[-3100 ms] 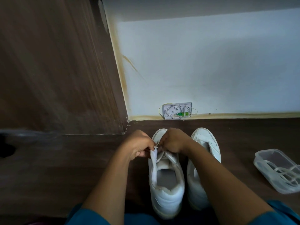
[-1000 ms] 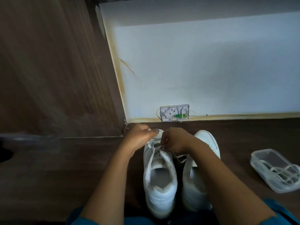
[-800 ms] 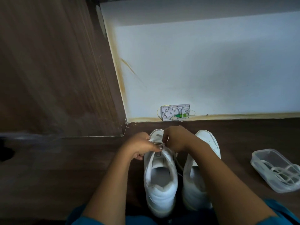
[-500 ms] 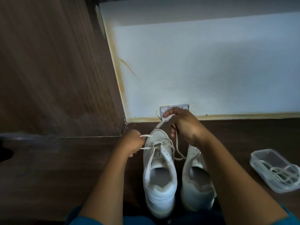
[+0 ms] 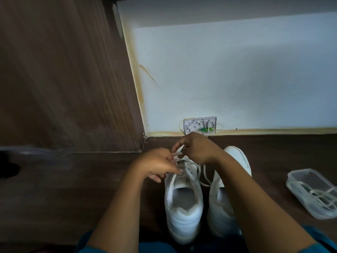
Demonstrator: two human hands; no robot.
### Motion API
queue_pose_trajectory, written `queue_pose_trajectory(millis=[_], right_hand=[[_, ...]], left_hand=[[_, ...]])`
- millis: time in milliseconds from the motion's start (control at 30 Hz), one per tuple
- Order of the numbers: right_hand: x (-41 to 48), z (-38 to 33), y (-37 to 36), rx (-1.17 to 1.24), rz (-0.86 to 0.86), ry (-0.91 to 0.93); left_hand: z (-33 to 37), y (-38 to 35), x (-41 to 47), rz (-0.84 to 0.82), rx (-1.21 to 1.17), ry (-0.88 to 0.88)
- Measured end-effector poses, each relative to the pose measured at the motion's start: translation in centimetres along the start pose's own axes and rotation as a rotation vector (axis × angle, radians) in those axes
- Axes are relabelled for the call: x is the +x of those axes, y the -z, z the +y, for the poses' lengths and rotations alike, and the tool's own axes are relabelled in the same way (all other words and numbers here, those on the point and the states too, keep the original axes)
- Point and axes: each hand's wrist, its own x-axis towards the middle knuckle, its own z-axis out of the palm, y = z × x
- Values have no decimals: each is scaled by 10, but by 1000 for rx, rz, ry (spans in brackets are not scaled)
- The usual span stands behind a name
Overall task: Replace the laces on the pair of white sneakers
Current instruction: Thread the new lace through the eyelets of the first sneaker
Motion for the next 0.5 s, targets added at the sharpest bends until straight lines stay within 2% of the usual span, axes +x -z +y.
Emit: queue_pose_trajectory(millis=[67, 200, 267, 367, 500], right_hand=[[4, -1, -2, -20, -10, -5], [5, -1, -5, 38, 3, -9], [7, 3, -9, -44, 22, 25], [12, 9, -17, -187, 18, 76], [14, 14, -25, -52, -22, 10]], left_hand=[[0, -2, -3, -75, -12, 33], [-5, -6, 0, -16, -35, -5], [-10, -3, 1, 6, -57, -11], [-14, 0, 4, 82, -70, 6], [-16, -7, 8, 233, -23, 11]])
